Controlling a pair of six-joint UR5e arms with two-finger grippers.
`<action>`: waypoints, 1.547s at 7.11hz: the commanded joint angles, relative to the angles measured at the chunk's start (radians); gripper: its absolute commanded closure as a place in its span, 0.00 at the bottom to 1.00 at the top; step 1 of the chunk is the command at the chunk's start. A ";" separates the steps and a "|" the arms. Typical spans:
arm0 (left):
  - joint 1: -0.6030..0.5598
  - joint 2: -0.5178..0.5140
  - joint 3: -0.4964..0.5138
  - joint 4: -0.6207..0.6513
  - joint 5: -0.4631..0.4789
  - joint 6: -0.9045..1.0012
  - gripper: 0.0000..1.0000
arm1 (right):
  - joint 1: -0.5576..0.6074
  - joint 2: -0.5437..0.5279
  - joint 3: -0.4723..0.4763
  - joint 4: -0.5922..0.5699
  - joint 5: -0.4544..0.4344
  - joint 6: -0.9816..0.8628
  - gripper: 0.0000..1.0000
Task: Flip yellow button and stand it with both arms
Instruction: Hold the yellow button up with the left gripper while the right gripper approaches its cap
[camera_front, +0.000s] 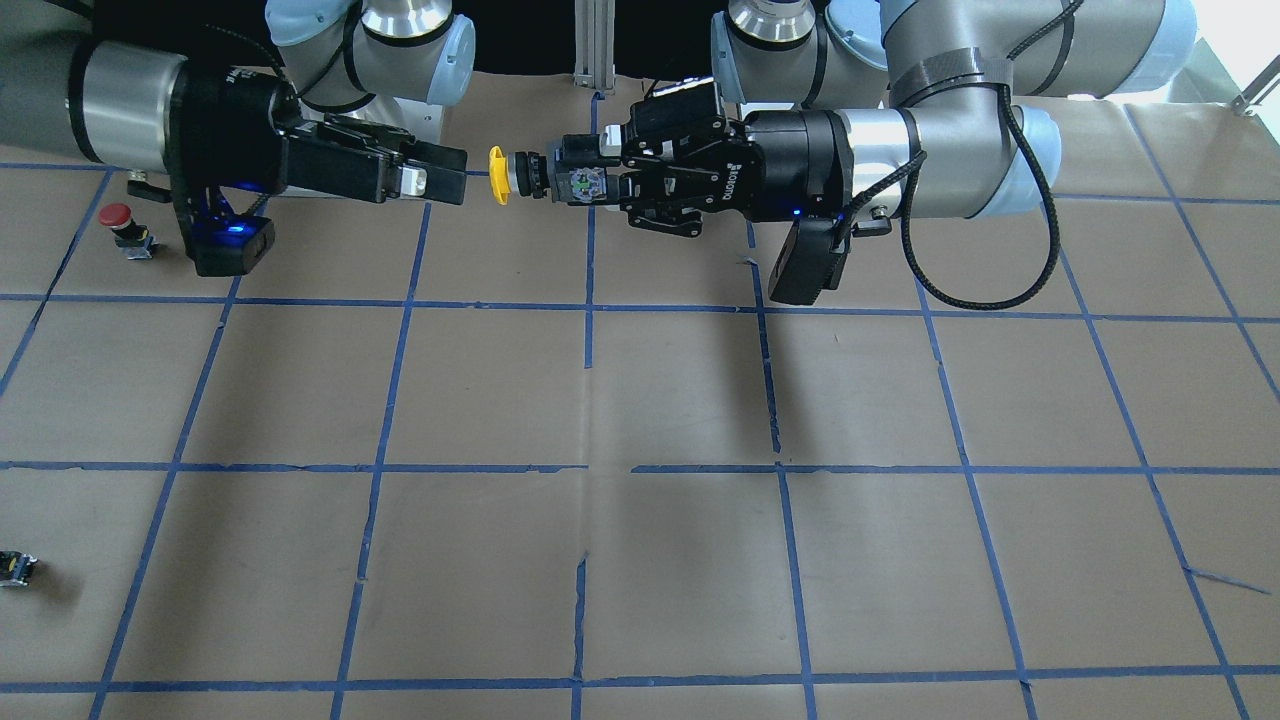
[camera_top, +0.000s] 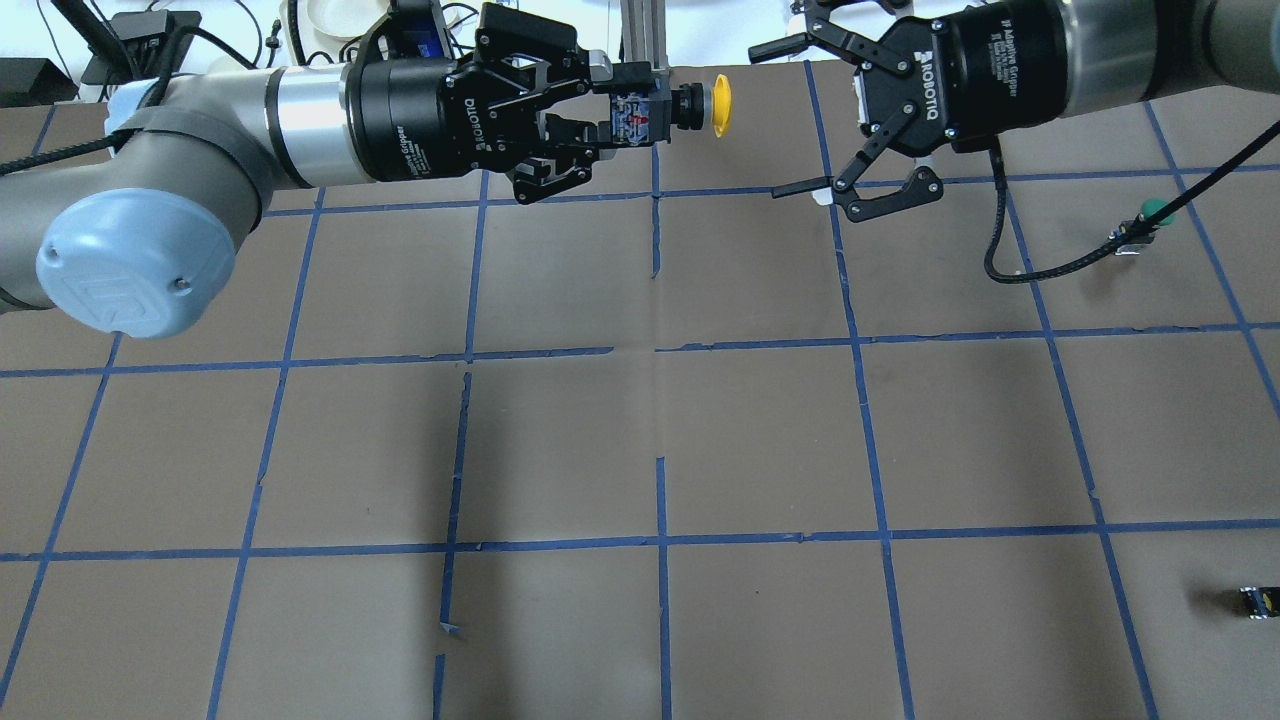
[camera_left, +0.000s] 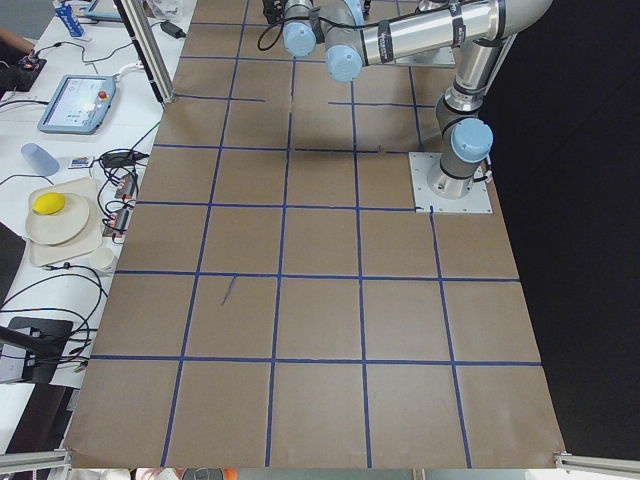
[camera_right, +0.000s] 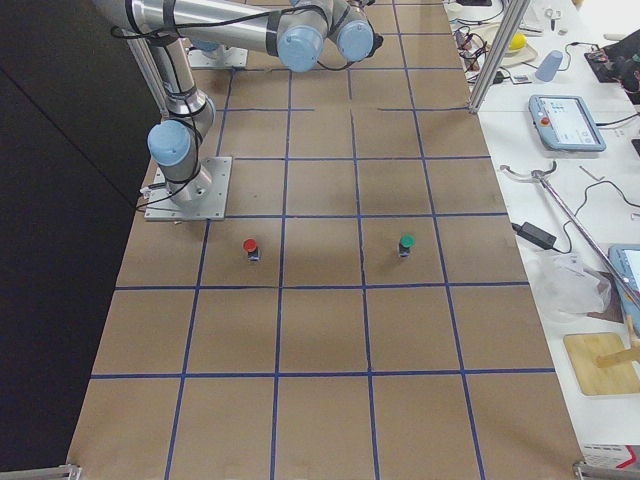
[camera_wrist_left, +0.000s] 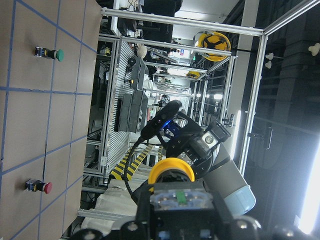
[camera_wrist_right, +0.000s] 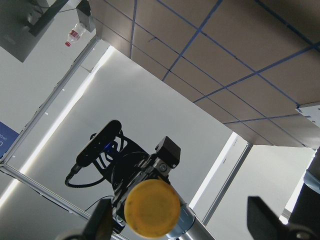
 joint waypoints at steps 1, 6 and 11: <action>0.001 -0.001 0.001 0.000 0.000 -0.001 0.89 | 0.034 0.014 -0.004 -0.022 0.067 0.016 0.06; -0.001 0.000 0.003 0.008 0.003 0.001 0.89 | 0.039 0.026 0.004 -0.054 0.070 0.013 0.33; -0.001 0.002 0.000 0.022 0.005 -0.001 0.85 | 0.039 0.020 -0.005 -0.051 0.070 0.015 0.42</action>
